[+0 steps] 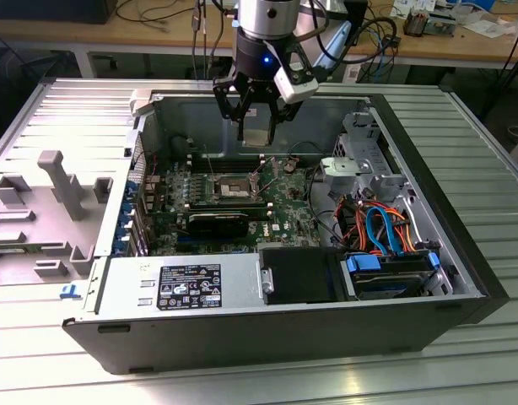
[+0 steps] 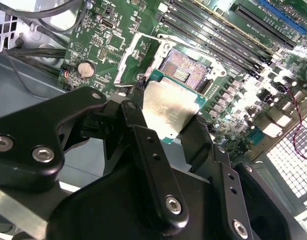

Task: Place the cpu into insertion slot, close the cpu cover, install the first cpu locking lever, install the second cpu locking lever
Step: 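Place the cpu into insertion slot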

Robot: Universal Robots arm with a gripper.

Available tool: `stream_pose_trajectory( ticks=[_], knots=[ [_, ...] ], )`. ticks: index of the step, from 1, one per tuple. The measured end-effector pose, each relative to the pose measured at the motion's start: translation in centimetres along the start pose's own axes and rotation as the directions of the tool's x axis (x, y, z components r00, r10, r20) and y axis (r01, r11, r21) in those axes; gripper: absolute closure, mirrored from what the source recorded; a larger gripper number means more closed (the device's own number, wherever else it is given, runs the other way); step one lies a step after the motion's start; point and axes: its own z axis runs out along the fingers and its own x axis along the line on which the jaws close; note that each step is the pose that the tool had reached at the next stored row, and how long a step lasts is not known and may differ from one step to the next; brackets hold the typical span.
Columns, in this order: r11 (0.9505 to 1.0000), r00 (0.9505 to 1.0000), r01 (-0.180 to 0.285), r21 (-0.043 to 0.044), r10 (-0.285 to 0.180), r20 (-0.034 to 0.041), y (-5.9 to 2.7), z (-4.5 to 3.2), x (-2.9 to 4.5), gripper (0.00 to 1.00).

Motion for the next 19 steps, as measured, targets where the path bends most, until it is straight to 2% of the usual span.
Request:
stream_pose_trajectory(
  ticks=[4, 13, 19],
  knots=[
    [1.0000, 1.0000, 0.000, 0.0022, 0.000, 0.0002, 0.00, 0.08, 0.00, 0.46],
    [0.9999, 1.0000, 0.000, 0.0172, 0.000, 0.0005, -0.17, 0.46, -0.01, 0.46],
    [0.9997, 1.0000, -0.001, 0.0232, 0.001, 0.0007, -0.33, 0.77, -0.02, 0.46]
  ],
)
